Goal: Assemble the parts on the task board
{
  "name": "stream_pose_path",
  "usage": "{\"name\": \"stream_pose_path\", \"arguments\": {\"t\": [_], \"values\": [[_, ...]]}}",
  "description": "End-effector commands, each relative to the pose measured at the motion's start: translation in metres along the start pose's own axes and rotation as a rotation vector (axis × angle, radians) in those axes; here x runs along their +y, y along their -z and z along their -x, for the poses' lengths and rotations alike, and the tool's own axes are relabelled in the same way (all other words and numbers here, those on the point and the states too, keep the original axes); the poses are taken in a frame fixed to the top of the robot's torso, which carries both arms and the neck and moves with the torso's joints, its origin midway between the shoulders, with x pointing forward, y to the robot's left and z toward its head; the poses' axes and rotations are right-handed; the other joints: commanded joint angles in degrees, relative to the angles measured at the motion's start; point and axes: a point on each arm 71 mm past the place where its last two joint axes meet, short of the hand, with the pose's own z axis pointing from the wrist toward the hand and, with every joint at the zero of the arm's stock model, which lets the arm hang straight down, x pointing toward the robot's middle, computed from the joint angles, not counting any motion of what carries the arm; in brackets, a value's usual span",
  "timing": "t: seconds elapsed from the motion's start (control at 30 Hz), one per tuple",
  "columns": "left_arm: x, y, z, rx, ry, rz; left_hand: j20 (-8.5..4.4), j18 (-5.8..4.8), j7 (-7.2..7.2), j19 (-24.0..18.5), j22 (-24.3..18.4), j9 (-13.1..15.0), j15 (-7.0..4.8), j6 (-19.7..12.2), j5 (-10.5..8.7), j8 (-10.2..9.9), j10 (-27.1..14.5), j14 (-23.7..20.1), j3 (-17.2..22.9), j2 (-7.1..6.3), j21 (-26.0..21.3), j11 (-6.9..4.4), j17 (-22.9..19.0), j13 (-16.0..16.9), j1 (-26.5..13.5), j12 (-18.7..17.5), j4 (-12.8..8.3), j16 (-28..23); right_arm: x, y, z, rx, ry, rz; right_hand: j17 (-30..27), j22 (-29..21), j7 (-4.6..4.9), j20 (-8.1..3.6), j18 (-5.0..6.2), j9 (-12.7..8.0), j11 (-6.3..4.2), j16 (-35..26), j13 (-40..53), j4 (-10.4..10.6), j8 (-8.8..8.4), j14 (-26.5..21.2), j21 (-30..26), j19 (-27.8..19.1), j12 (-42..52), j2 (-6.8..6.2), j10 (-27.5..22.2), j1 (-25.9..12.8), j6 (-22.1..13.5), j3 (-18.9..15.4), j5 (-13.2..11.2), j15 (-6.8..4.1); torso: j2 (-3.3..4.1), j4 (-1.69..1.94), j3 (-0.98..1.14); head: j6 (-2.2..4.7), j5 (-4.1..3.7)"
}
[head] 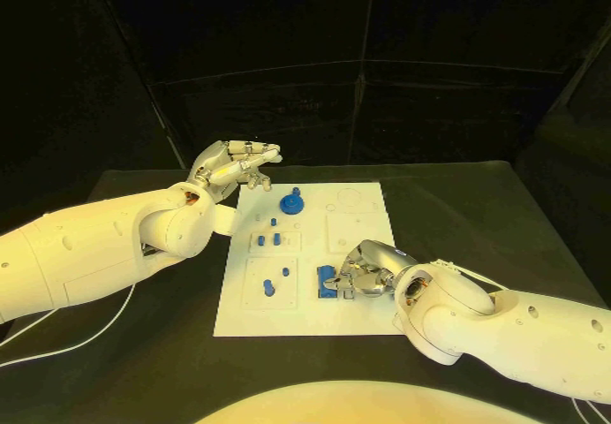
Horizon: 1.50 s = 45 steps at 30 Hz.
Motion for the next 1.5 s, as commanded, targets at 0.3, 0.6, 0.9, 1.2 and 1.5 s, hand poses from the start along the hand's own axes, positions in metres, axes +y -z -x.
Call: {"name": "stream_pose_path", "arguments": {"t": [0.3, 0.6, 0.9, 1.2, 1.5], "values": [[-0.002, 0.000, -0.001, 0.007, 0.005, -0.009, 0.36, 1.16, -0.10, 0.07, -0.09, 0.03, 0.03, -0.39, -0.05, 0.25, -0.38, -0.48, 0.09, -0.07, -0.18, -0.14, 0.01, -0.03, 0.44, 0.40, -0.31, 0.25, -0.002, -0.002, -0.001, 0.017, 0.030, -0.017, 5.71, 0.10, -0.09, -0.55, -0.84, 0.29, -0.26, 0.33, 0.28, -1.93, 0.20, 4.27, 0.39, 0.07, 0.33, 0.13, 0.60, 3.29, 0.52, 0.23, -0.67, -0.55, -0.02, -0.06, 0.01, -0.24, 0.11], [-0.002, 0.000, 0.000, 0.006, 0.005, -0.009, 0.36, 1.16, -0.10, 0.07, -0.09, 0.03, 0.03, -0.39, -0.05, 0.25, -0.38, -0.48, 0.09, -0.07, -0.18, -0.14, 0.01, -0.03, 0.44, 0.40, -0.31, 0.25, -0.002, 0.000, 0.001, 0.000, 0.029, -0.005, 5.76, 0.15, -0.10, -0.57, -0.85, 0.33, -0.27, 0.34, 0.56, -2.25, 0.17, 4.28, 0.41, 0.07, 0.51, 0.15, 0.75, 3.78, 0.53, 0.25, -1.08, -0.56, -0.05, -0.06, 0.05, -0.25, -0.05], [-0.002, 0.000, 0.000, 0.006, 0.005, -0.009, 0.36, 1.16, -0.10, 0.07, -0.09, 0.03, 0.03, -0.39, -0.05, 0.25, -0.38, -0.48, 0.09, -0.07, -0.18, -0.14, 0.01, -0.03, 0.44, 0.40, -0.31, 0.25, -0.006, 0.007, 0.009, -0.053, -0.015, 0.035, 5.88, 0.16, 0.40, -0.49, -0.87, 0.09, 0.07, 0.38, 0.55, -1.72, -0.59, 4.30, 0.40, 0.06, 0.40, 0.16, 0.70, 3.05, -0.46, -0.25, -0.85, -0.37, -0.04, -0.04, 0.08, -0.13, -0.18], [-0.002, 0.001, 0.002, 0.002, 0.003, -0.009, 0.36, 1.16, -0.10, 0.07, -0.09, 0.03, 0.03, -0.39, -0.05, 0.25, -0.38, -0.48, 0.09, -0.07, -0.18, -0.14, 0.01, -0.03, 0.44, 0.40, -0.31, 0.25, -0.040, 0.032, 0.031, -0.063, -0.042, -0.001, 6.04, 0.13, 1.69, 0.32, -0.87, -0.64, 1.20, 0.41, 0.64, -1.23, -3.01, 4.32, 0.35, -0.08, 0.19, 0.21, 0.43, 2.87, -2.88, -1.41, -0.18, 0.57, -0.18, -0.38, 0.09, -0.16, -0.45], [-0.002, 0.001, 0.004, 0.000, 0.002, -0.008, 0.36, 1.16, -0.10, 0.07, -0.09, 0.03, 0.03, -0.39, -0.05, 0.25, -0.38, -0.48, 0.09, -0.07, -0.18, -0.14, 0.01, -0.03, 0.44, 0.40, -0.31, 0.25, -0.069, 0.040, 0.044, -0.038, 0.050, -0.073, 5.57, 0.11, 2.17, 0.82, -0.83, -1.27, 1.61, 0.17, 0.52, -2.75, -4.98, 4.21, 0.32, -0.19, -0.21, 0.69, 0.13, 5.54, -3.00, -1.10, 0.26, 0.99, -0.19, -0.60, 0.15, -0.18, -1.48]]}}
